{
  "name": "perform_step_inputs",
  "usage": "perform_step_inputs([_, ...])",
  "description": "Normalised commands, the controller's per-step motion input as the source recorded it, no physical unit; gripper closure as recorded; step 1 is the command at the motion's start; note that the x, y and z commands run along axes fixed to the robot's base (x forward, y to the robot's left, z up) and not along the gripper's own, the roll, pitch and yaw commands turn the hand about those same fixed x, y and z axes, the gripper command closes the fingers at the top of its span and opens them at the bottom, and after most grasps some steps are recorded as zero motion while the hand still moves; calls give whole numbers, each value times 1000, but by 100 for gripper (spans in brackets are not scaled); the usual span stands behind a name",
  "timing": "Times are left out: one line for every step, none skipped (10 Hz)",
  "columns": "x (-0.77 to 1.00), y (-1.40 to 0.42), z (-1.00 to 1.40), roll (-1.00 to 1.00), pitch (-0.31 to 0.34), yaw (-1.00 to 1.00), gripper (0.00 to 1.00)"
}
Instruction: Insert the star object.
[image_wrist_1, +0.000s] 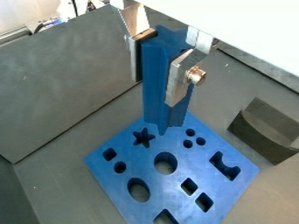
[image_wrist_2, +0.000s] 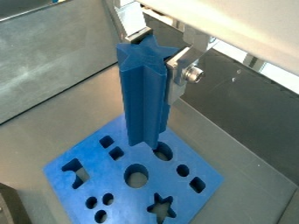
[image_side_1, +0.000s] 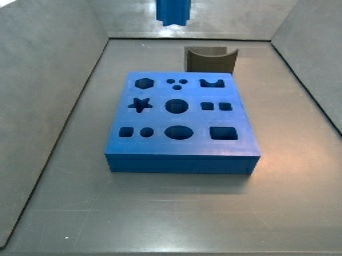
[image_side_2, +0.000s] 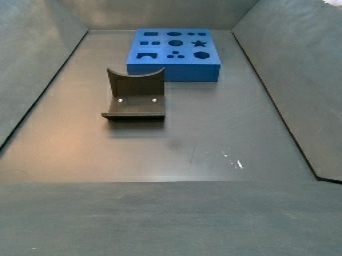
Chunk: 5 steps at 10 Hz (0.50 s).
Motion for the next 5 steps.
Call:
perform_step_inputs([0, 3, -106, 0, 0, 0, 100])
perform_step_inputs([-120, 0, -74, 0, -50, 0, 100])
perform_step_inputs([-171, 0, -323, 30, -60, 0, 100])
perform_step_inputs([-223, 0, -1000, 80, -126, 0, 100])
perform_step_inputs([-331, 0, -1000, 71, -94, 0, 100])
